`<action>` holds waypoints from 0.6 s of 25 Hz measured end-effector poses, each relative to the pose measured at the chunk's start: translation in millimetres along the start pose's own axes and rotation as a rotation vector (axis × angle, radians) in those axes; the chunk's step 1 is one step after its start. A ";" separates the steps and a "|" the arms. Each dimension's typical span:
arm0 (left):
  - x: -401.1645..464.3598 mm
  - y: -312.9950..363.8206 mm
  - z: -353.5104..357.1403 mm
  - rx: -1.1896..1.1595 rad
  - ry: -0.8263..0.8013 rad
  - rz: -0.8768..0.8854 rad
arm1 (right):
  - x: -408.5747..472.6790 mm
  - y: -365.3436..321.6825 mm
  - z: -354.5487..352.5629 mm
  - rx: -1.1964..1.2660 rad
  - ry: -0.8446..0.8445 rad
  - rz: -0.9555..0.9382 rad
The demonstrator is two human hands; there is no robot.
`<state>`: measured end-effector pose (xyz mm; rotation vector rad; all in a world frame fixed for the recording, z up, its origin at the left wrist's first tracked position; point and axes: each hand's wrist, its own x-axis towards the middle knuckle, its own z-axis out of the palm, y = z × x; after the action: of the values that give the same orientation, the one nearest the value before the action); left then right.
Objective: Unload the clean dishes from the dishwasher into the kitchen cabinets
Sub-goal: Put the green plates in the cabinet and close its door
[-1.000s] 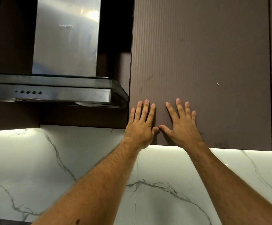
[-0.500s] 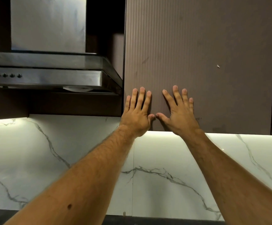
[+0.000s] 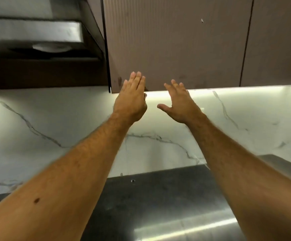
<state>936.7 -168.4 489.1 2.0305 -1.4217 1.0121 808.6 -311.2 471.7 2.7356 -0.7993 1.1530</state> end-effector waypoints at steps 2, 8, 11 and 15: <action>-36.7 16.1 16.1 -0.066 -0.073 0.002 | -40.1 0.5 13.0 0.109 0.008 0.125; -146.2 61.3 70.1 -0.306 -0.318 0.046 | -172.6 1.2 36.9 0.081 -0.101 0.276; -185.2 94.7 86.3 -0.444 -0.409 0.083 | -233.2 11.4 33.5 0.019 -0.194 0.405; -238.2 144.6 90.8 -0.534 -0.498 0.199 | -310.1 25.2 14.2 -0.046 -0.224 0.564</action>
<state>783.1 -144.5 240.6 1.8162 -1.9208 0.1361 624.4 -201.0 246.0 2.7068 -1.6794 0.8717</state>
